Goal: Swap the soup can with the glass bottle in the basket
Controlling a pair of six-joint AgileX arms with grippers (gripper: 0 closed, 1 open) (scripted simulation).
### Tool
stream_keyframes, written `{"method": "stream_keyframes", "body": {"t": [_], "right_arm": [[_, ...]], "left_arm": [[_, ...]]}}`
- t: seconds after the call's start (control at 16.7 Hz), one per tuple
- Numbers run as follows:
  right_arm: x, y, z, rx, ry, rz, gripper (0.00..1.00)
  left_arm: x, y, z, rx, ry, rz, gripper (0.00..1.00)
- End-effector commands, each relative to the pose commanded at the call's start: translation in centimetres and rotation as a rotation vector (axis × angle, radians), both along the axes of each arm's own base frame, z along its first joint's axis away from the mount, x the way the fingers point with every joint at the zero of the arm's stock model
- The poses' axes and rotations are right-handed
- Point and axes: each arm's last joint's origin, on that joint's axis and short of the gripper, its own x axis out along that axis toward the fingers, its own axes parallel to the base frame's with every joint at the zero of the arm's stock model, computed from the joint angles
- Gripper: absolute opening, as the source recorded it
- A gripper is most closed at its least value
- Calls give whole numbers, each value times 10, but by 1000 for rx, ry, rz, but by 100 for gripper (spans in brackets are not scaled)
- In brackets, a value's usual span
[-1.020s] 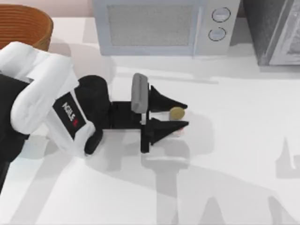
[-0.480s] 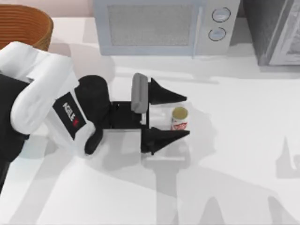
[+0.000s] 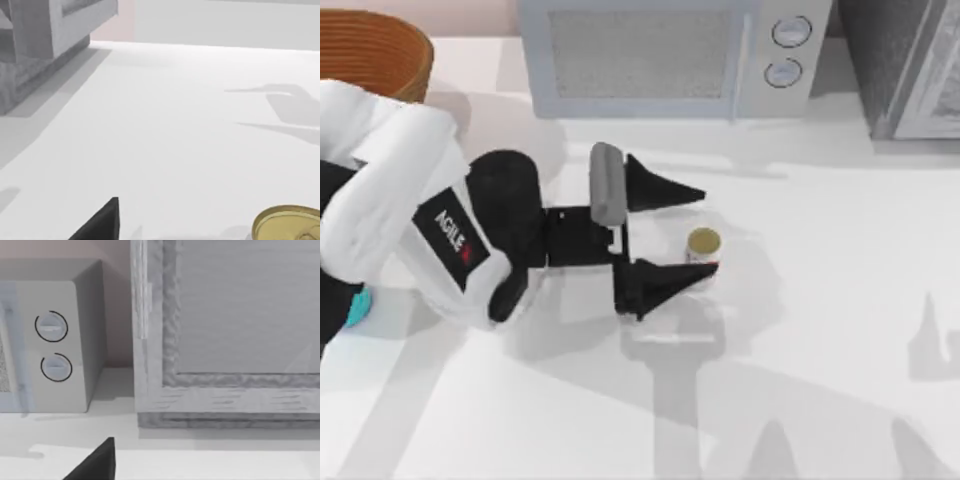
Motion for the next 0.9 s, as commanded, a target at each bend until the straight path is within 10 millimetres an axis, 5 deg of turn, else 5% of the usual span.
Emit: {"method": "stream_keyframes", "body": {"t": [0.18,0.42,0.66,0.9], "right_arm": [[0,0,0,0,0,0,100],[0,0,0,0,0,0,100],[0,0,0,0,0,0,100],[0,0,0,0,0,0,100]], "left_arm": [[0,24,34,21,43,147,100],[-20,67,108,41,62,408,100],[-81,114,181,42,31,701,100],[-165,149,209,29,-13,986,100]]}}
